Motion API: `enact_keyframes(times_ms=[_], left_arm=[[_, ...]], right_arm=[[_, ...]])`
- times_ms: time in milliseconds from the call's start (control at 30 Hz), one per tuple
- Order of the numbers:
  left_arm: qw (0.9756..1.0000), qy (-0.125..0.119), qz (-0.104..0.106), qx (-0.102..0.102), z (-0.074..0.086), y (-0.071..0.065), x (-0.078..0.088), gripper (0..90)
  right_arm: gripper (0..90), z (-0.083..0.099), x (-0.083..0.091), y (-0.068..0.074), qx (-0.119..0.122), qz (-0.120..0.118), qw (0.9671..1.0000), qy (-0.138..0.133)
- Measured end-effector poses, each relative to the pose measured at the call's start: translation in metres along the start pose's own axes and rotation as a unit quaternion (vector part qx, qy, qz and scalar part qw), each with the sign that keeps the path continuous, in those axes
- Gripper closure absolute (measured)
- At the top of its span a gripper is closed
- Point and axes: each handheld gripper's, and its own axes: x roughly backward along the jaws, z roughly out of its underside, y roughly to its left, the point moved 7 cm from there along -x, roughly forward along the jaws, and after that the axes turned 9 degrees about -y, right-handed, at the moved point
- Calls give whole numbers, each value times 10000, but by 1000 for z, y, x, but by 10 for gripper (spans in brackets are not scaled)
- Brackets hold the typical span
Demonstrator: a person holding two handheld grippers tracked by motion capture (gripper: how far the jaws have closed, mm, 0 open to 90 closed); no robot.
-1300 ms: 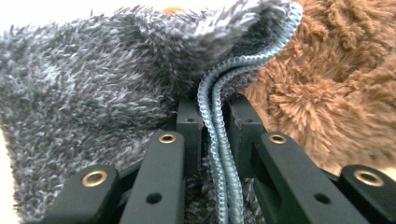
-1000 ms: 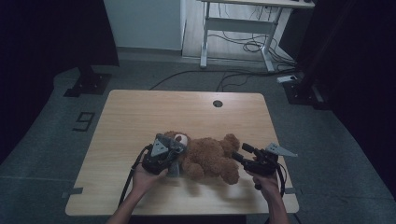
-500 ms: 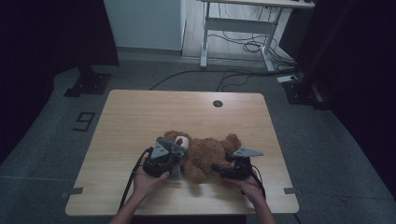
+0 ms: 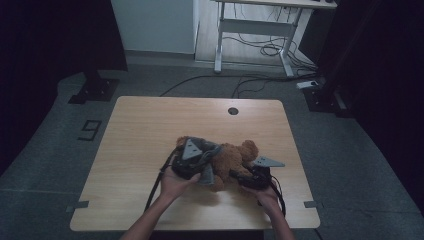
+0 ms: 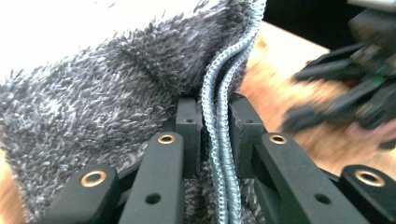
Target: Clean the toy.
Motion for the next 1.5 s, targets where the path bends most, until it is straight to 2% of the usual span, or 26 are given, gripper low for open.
enact_keyframes(times_ms=[100, 167, 233, 333, 367, 467, 500, 533, 567, 633, 667, 733, 767, 833, 933, 1033, 1100, 1167, 1300, 1367, 1400, 1433, 1500], left_arm=[[9994, 124, 279, -161, -9, -24, -25, 764], [9984, 371, 356, -232, -4, -35, -43, 763], [9979, 511, 312, -265, 6, -37, -55, 762], [9986, 380, 350, -110, 11, -32, -56, 767], [9987, 376, 323, -121, 12, -29, -52, 769], [9992, 368, 70, -141, 16, -14, -37, 772], [9992, 377, -47, -149, 17, -9, -33, 772], [9986, 406, -294, -179, 19, 3, -25, 772], [9982, 428, -404, -139, 21, 13, -19, 772], [9987, 323, -351, 151, 22, 27, -8, 773], [9988, 258, -367, 183, 21, 32, -2, 773], [9987, 120, -474, 142, 16, 38, 10, 774], [9980, 20, -622, 76, 11, 43, 18, 775], [9963, -70, -855, 100, 8, 55, 28, 777], [9954, 121, -909, 263, 18, 70, 31, 775], [9921, 239, -1193, 306, 31, 85, 33, 775], [9902, 302, -1263, 508, 42, 95, 33, 776], [9886, 442, -1318, 583, 54, 103, 32, 777], [9867, 597, -1351, 679, 71, 109, 30, 777], [9839, 829, -1407, 728, 81, 113, 28, 775], [9819, 989, -1387, 827, 88, 115, 26, 774], [9809, 1036, -1312, 994, 95, 116, 25, 773], [9813, 960, -1198, 1158, 102, 116, 24, 771]], right_arm=[[478, 0, 0, 0, -22, 9, 10000, -24], [497, 0, 1, -1, -52, 20, 10000, -57], [512, -1, 2, -2, -92, 32, 9999, -94], [534, 1, 2, -6, -118, 22, 9999, -102], [537, 2, 2, -6, -143, -24, 9998, -125], [539, 1, 2, -6, -114, -20, 9998, -139], [540, 2, 2, -6, -114, -21, 9998, -142], [540, 2, 2, -6, -121, -22, 9998, -142], [541, 2, 3, -6, -123, -24, 9998, -142], [542, 2, 3, -6, -113, -37, 9998, -142], [543, 2, 2, -6, -100, -37, 9998, -149], [543, 1, 2, -5, -88, -18, 9998, -150], [544, 1, 2, -6, -105, -12, 9998, -165], [544, 2, 3, -7, -130, -19, 9998, -154], [543, 2, 2, -7, -118, -31, 9998, -155], [543, 2, 2, -6, -110, -31, 9998, -162], [543, 2, 2, -6, -113, -38, 9998, -150], [543, 2, 2, -6, -103, -36, 9998, -151], [544, 2, 1, -7, -129, -30, 9998, -160], [544, 2, 1, -7, -136, -21, 9998, -161], [544, 2, 0, -7, -142, -7, 9997, -176], [545, 2, 0, -8, -143, 5, 9997, -180], [547, 3, 0, -9, -151, 19, 9997, -182]])
